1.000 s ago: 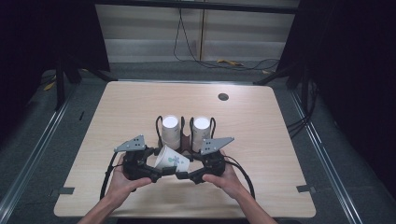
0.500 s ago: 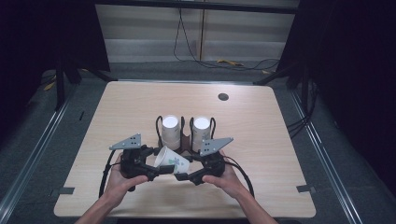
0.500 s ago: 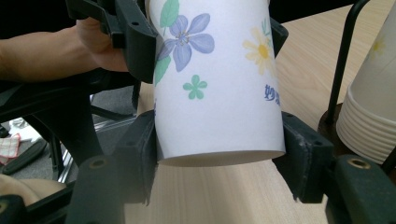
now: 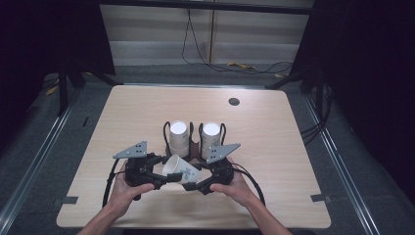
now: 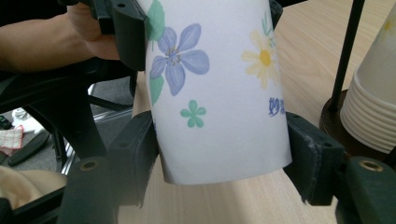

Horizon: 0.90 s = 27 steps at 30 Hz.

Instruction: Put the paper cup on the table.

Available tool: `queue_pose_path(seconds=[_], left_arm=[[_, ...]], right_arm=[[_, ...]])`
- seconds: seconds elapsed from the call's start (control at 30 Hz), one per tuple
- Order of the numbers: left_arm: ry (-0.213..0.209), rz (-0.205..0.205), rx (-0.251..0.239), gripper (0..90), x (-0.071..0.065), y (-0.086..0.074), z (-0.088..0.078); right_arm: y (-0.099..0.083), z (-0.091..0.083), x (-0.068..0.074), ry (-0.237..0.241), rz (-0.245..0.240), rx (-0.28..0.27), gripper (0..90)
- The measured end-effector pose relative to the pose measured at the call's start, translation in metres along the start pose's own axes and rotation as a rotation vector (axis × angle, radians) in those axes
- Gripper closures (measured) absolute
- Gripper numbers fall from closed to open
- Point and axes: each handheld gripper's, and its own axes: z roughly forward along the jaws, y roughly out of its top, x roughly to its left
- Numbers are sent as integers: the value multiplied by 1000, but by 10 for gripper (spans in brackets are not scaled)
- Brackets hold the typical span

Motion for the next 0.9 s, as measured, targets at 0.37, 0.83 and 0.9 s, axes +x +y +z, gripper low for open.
queue_pose_path(seconds=[0.37, 0.83, 0.9], left_arm=[[23, -6, -1, 271, 4, 4, -5], [105, -23, -2, 266, 11, 4, -28], [124, -28, -7, 266, 12, 4, -31]], right_arm=[[-6, -3, -2, -73, 35, 2, 164], [-10, -10, -5, -119, 82, 7, 156], [-10, -13, -5, -131, 84, 3, 156]])
